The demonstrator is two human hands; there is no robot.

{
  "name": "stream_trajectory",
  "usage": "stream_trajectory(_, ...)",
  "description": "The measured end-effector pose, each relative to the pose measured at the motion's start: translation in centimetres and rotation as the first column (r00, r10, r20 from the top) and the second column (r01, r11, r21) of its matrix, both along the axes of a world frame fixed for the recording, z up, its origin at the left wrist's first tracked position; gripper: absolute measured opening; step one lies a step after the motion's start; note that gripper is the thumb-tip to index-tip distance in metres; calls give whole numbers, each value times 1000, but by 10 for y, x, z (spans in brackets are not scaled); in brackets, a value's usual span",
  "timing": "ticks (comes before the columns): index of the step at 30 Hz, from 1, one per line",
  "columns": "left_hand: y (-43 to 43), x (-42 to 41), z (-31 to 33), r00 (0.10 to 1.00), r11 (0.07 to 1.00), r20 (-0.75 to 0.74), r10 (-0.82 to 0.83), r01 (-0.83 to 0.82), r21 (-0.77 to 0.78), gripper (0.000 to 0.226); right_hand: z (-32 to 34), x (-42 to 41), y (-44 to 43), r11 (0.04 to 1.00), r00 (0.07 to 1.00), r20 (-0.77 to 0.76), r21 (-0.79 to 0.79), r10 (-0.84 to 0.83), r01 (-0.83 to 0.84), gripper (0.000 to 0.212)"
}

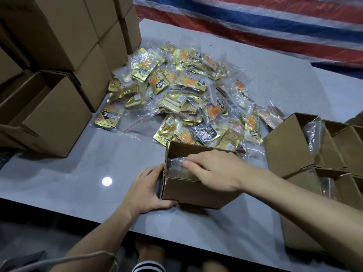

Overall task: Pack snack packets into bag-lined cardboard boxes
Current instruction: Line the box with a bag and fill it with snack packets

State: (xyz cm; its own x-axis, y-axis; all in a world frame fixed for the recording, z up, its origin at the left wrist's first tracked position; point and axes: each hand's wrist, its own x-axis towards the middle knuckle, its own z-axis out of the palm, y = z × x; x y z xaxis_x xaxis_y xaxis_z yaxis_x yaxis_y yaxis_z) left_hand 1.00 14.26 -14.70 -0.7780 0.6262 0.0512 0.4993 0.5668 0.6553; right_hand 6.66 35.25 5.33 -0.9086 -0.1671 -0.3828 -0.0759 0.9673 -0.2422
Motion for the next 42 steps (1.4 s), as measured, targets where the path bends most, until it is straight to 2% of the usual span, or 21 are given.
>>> stream_trajectory(2, 0, 0, 1, 1000, 1000, 0, 2, -2, 2, 105, -3, -3, -4, 999, 979, 201, -7, -38, 40, 51)
stream_trajectory(4, 0, 0, 1, 1000, 1000, -9, -3, 3, 13, 103, -4, -7, -7, 999, 951, 307, -15, -44, 51, 64)
stream_trajectory(6, -1, 0, 2, 1000, 1000, -14, -7, 8, 21, 104, -3, -7, -8, 997, 945, 326, -58, -38, 60, 67)
stream_trajectory(9, -1, -1, 1, 1000, 1000, -17, 6, -6, 26, 105, -8, -2, -8, 986, 962, 268, -141, -47, 87, 49)
stream_trajectory(12, 0, 0, 0, 1000, 1000, -18, -5, 6, 11, 99, -15, 1, -5, 966, 905, 425, -219, -32, 137, 58)
stream_trajectory(14, 0, 0, 0, 1000, 1000, -24, -4, 4, 12, 96, -17, 0, 1, 912, 859, 505, -308, -86, 272, 60)
stream_trajectory(16, 1, -1, 0, 1000, 1000, -23, 9, -9, 4, 101, -18, -1, 9, 787, 796, 577, -399, -184, 471, 64)
stream_trajectory(17, 1, -1, 0, 1000, 1000, -22, 12, -12, -2, 103, -20, -1, 12, 748, 787, 582, -426, -205, 509, 65)
stream_trajectory(20, -1, 0, -1, 1000, 1000, -14, 14, -14, 14, 102, -23, -2, 17, 763, 850, 456, -439, -265, 474, 56)
stream_trajectory(23, -2, 0, 0, 1000, 1000, -10, 14, -14, 7, 102, -22, -4, 25, 642, 835, 412, -537, -366, 547, 46)
stream_trajectory(24, -2, 0, 1, 1000, 1000, -10, 13, -13, 5, 101, -22, -4, 28, 649, 838, 372, -530, -400, 546, 43)
stream_trajectory(26, -2, 0, 2, 1000, 1000, -13, 9, -9, -1, 98, -24, -4, 31, 806, 878, 257, -355, -404, 474, 38)
stream_trajectory(28, -2, 1, 2, 1000, 1000, -16, 9, -9, -3, 96, -28, -2, 27, 908, 910, 234, -170, -342, 384, 45)
stream_trajectory(29, -2, 1, 1, 1000, 1000, -18, 5, -5, 3, 95, -28, 0, 23, 925, 918, 246, -141, -311, 352, 51)
stream_trajectory(33, -2, -1, 0, 1000, 1000, -13, -3, 3, 22, 89, -16, 8, 17, 960, 943, 266, -141, -197, 241, 65)
stream_trajectory(36, -1, 0, 1, 1000, 1000, -20, -11, 11, 23, 86, -4, 23, 24, 983, 962, 227, -68, -150, 170, 77)
stream_trajectory(40, -2, 1, 1, 1000, 1000, -2, -9, 9, 1, 83, -5, 45, 27, 982, 981, 194, 177, 32, -67, 60)
stream_trajectory(42, -2, 0, 0, 1000, 1000, -4, -20, 20, 12, 75, -9, 49, 25, 965, 987, 140, 237, 81, -113, 35)
